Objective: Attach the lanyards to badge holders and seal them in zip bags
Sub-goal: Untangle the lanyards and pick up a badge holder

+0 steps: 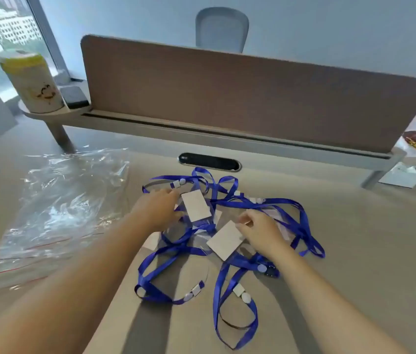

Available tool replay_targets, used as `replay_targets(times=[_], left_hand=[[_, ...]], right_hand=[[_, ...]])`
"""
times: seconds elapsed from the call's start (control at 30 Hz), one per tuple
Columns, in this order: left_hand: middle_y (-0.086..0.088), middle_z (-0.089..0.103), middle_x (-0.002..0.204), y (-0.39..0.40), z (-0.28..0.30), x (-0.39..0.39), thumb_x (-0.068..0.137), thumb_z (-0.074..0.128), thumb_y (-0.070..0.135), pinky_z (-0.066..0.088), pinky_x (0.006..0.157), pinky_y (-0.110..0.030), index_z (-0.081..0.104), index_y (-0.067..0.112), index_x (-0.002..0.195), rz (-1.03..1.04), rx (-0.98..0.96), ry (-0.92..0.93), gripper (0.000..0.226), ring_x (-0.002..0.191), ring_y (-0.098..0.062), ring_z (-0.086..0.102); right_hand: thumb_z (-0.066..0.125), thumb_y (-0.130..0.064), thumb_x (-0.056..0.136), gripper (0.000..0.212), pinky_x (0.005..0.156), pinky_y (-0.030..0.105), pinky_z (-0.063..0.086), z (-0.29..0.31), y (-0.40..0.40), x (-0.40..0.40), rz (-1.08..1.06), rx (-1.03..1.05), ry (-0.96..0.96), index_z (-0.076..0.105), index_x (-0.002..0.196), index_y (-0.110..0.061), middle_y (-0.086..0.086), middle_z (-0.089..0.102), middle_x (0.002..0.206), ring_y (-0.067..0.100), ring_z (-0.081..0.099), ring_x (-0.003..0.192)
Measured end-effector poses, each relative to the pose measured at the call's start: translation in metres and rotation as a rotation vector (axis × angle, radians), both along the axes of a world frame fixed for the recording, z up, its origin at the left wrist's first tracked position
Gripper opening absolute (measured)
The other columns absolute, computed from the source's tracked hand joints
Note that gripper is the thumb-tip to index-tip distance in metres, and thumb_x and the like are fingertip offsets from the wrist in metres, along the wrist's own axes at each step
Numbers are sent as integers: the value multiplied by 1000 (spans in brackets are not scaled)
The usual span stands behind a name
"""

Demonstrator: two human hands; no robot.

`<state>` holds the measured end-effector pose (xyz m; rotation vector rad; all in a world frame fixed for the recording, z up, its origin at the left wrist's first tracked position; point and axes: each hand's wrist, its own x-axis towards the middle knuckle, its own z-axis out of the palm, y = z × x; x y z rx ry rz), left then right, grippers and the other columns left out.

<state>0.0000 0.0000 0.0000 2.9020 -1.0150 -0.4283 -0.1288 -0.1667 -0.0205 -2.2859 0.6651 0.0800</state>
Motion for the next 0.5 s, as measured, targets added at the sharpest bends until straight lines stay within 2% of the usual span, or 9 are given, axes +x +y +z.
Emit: replay_targets(times=[0.17, 0.3, 0.5], left_hand=[[-9, 56, 126, -24, -35, 33, 90, 50, 35, 49, 89, -35, 47, 12, 126, 59, 23, 77, 43, 109, -24, 56], [-10, 58, 122, -49, -58, 57, 88, 51, 41, 46, 90, -38, 39, 14, 133, 70, 11, 98, 53, 111, -28, 55], [-10, 46, 138, -58, -76, 75, 80, 62, 44, 34, 104, -44, 34, 14, 137, 92, 88, 49, 71, 128, -31, 42]], right_hand=[[48, -20, 92, 28, 88, 30, 43, -30, -5, 35, -13, 2, 62, 53, 118, -12, 6, 57, 120, 19, 53, 109], [46, -15, 93, 27, 86, 25, 40, -44, -14, 59, -44, -5, 58, 54, 118, -11, 6, 56, 123, 19, 53, 110], [49, -16, 92, 24, 83, 27, 43, -50, -21, 86, -117, -19, 37, 56, 114, -10, 6, 59, 119, 18, 54, 106]])
